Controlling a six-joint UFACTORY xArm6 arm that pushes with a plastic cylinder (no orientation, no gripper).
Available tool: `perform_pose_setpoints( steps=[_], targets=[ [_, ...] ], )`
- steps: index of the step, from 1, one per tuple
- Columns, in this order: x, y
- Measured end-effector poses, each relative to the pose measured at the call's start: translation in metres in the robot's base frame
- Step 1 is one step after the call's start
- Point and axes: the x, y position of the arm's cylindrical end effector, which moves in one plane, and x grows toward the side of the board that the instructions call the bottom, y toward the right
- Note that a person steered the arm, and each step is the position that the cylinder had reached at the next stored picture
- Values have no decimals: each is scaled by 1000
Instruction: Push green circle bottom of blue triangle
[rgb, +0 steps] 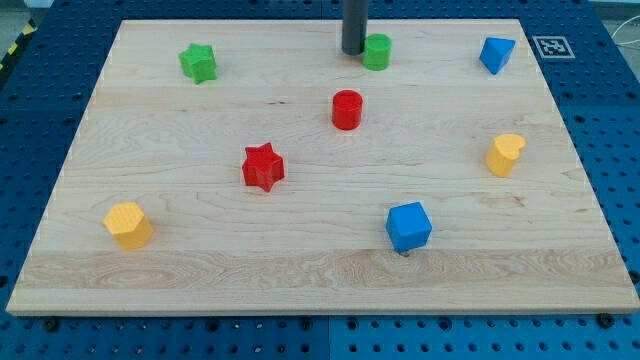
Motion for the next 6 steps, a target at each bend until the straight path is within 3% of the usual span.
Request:
perform_pose_setpoints(
  steps=[2, 6],
  targets=[
    [21, 55],
    [13, 110]
  ],
)
